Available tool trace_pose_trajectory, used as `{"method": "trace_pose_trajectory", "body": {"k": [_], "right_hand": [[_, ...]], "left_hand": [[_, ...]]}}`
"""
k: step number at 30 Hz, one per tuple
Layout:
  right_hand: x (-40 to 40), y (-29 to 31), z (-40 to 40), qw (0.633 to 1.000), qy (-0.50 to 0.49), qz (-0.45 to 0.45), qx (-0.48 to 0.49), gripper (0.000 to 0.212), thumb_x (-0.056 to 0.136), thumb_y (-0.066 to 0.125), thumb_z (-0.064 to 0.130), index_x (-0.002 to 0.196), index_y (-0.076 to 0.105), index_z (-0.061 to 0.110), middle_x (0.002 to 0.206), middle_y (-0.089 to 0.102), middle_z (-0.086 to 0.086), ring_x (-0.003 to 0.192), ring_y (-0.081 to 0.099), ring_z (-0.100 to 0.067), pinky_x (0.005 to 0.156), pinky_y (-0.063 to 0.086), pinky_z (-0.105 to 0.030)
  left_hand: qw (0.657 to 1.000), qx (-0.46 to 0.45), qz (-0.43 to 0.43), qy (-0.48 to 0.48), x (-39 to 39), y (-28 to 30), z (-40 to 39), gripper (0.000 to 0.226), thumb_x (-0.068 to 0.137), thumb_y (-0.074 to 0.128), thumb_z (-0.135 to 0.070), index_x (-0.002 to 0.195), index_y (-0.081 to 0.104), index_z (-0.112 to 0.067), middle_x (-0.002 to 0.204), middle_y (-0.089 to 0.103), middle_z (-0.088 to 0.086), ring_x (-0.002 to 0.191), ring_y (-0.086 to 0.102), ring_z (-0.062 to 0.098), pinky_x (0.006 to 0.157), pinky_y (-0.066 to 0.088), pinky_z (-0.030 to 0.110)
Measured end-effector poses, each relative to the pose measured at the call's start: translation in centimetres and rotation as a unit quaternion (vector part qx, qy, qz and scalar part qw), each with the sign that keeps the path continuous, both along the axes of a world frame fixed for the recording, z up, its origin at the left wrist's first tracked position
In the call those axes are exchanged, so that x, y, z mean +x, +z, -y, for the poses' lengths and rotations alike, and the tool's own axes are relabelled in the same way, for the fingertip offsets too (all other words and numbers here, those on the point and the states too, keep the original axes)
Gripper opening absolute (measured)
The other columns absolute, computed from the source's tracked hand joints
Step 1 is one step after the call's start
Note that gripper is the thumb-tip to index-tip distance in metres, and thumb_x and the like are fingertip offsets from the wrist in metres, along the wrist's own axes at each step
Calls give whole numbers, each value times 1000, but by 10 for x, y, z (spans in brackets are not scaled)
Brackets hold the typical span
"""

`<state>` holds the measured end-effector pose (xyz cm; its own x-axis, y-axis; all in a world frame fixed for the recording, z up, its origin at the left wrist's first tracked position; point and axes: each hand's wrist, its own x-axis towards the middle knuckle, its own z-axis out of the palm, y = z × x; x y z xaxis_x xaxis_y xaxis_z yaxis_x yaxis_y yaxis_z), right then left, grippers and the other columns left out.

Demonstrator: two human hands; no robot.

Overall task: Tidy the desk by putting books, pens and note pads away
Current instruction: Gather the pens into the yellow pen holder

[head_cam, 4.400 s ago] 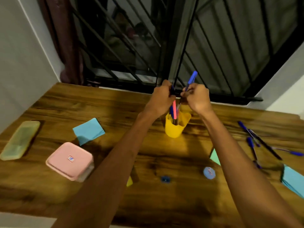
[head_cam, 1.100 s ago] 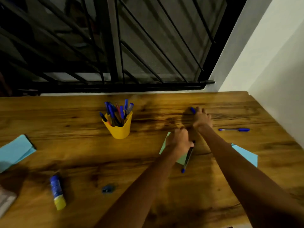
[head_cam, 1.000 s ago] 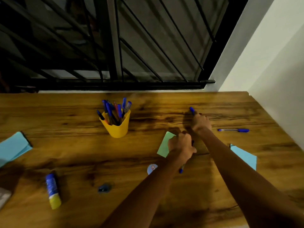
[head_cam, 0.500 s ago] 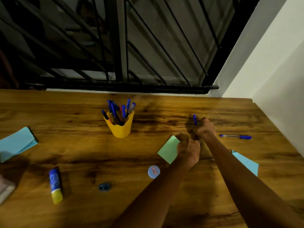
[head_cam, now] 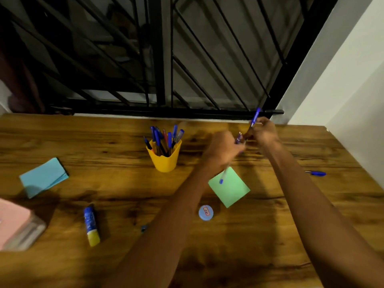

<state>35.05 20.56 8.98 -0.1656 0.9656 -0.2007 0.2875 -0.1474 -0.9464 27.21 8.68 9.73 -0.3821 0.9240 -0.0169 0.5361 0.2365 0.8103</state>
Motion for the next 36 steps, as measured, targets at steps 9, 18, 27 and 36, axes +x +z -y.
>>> {"method": "trace_pose_trajectory", "body": {"k": [9, 18, 27, 36], "right_hand": [[-96, 11, 77, 989, 106, -85, 61, 34, 85, 40, -17, 74, 53, 13, 78, 62, -15, 81, 67, -34, 76, 58, -44], [-121, 6, 96, 973, 137, 31, 185, 28, 79, 64, -3, 79, 52, 23, 88, 70, -16, 83, 71, -27, 77, 58, -46], [-131, -9, 113, 961, 215, 112, 137, 15, 74, 75, 6, 88, 68, 5, 87, 73, -10, 84, 69, -21, 81, 56, -44], [-45, -17, 52, 985, 16, 92, 145, 12, 84, 65, 11, 91, 73, 5, 94, 72, -7, 93, 67, -19, 88, 51, -29]], "left_hand": [[973, 120, -80, 180, -127, 43, 50, 27, 85, 59, -7, 111, 54, -12, 91, 63, 13, 88, 66, 29, 79, 57, 42], [964, 56, -182, 186, -145, 14, 72, 23, 93, 49, -7, 115, 50, -9, 101, 59, 13, 88, 60, 25, 75, 54, 39], [958, 4, -199, 207, -142, -3, 71, 23, 94, 52, -14, 114, 57, -7, 107, 64, 17, 104, 59, 32, 85, 52, 44], [949, 101, -254, 157, -77, 1, 28, 28, 90, 58, -23, 116, 60, -14, 117, 62, 9, 111, 48, 27, 92, 43, 39]]}}
